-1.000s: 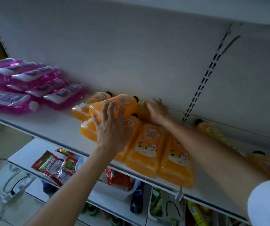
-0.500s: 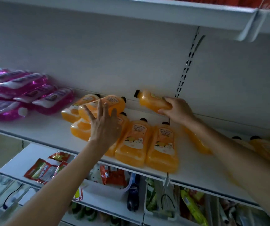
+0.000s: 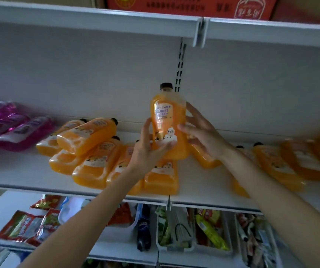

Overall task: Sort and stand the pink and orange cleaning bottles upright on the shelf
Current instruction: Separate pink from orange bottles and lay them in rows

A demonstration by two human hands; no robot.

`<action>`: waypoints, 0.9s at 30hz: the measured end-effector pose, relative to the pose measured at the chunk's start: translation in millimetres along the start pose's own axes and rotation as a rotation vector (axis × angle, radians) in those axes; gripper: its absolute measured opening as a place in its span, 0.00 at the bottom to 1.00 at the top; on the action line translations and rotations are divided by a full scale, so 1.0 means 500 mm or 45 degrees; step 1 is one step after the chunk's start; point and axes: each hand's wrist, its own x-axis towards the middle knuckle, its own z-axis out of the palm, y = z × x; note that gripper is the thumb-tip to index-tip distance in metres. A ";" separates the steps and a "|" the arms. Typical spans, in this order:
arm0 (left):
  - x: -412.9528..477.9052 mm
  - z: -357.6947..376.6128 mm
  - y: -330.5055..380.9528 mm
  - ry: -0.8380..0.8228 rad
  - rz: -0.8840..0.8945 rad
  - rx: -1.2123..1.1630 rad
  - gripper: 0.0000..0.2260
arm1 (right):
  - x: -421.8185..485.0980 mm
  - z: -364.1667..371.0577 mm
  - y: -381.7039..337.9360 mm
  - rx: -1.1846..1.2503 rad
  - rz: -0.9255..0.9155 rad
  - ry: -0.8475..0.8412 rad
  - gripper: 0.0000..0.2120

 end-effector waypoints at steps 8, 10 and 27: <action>-0.011 0.062 -0.007 -0.117 0.199 0.483 0.42 | -0.058 -0.039 0.035 -0.447 -0.111 0.318 0.51; -0.009 0.070 0.000 -0.200 0.244 0.555 0.41 | -0.065 -0.052 0.038 -0.420 -0.084 0.345 0.48; -0.006 0.058 -0.028 -0.257 0.116 0.927 0.38 | -0.054 -0.074 0.082 -0.379 0.256 0.004 0.39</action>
